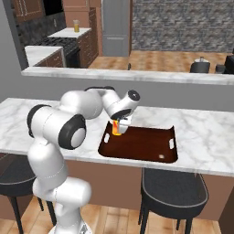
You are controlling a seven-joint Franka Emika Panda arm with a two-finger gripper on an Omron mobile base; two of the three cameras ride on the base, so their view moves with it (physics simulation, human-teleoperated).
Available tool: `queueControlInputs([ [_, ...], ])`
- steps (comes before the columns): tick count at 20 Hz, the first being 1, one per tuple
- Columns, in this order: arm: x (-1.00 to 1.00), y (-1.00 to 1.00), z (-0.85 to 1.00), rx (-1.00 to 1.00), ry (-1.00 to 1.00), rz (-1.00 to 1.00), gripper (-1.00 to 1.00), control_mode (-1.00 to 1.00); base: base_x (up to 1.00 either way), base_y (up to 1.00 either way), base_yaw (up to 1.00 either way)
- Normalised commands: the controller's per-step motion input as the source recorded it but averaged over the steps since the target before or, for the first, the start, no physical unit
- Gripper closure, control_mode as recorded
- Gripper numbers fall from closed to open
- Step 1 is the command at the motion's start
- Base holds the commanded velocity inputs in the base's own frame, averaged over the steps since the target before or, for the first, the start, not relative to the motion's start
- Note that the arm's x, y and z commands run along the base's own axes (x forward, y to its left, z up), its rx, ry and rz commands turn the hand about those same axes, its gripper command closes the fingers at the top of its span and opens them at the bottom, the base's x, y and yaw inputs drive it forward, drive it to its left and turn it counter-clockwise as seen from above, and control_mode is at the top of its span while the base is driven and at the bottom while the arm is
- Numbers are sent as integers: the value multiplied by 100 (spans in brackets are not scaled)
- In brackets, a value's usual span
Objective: There is a tray on the dining counter. Grab the cup, mug, and pitcher and place them on the tray. The pitcher may be placed next to the tray if it cannot fit the tray.
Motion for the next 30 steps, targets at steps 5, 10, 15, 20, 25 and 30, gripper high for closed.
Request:
queueControlInputs([
  [5,22,0,-21,0,0,0,100,-100,0,0,0],
  [10,2,0,-14,0,-4,0,100,-100,0,0,0],
  [15,10,0,-15,-1,-2,0,100,-100,0,0,0],
  [20,6,1,-14,-2,-5,0,100,-100,0,0,0],
  [25,7,0,-11,-2,-5,0,100,-100,0,0,0],
  [30,2,0,-7,-1,-2,0,100,-100,0,0,0],
])
